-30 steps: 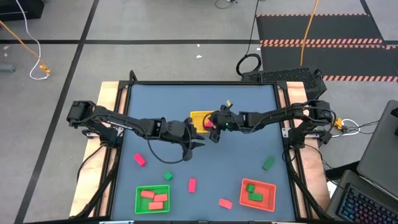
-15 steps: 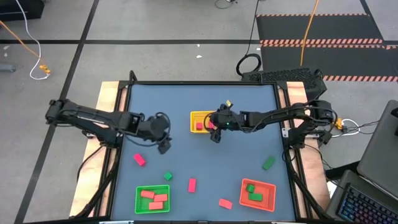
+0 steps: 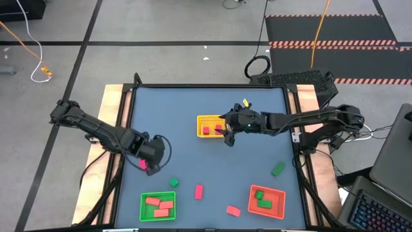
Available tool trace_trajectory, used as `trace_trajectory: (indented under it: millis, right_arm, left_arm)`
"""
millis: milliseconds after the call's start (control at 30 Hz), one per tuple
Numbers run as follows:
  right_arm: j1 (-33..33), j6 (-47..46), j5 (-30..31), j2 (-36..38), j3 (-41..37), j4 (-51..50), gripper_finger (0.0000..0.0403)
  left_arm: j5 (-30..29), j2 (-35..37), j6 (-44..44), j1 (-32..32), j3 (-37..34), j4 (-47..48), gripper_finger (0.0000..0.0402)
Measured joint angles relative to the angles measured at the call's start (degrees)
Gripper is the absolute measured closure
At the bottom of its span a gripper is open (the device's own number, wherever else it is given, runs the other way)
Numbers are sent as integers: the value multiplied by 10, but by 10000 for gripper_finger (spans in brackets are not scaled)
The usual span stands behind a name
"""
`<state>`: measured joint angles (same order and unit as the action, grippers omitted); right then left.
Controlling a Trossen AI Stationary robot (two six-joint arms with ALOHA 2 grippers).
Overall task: Sort & place blocks by color
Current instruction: Put the red block into the yellow bin
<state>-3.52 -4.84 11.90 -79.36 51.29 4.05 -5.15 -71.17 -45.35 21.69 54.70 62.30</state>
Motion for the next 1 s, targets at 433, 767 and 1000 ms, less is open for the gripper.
trace_trajectory:
  millis: [433, 767, 1000]
  right_arm:
    - [18, 0, 1, 37, -16, -10, 121]
    - [18, 0, 2, 37, -17, -11, 121]
    - [17, 0, 2, 37, -17, -11, 122]
  left_arm:
    - [36, -92, 75, 124, 0, 102, 100]
    - [13, -141, 186, 155, -56, 104, 31]
    - [17, -141, 222, 168, -85, 65, 61]
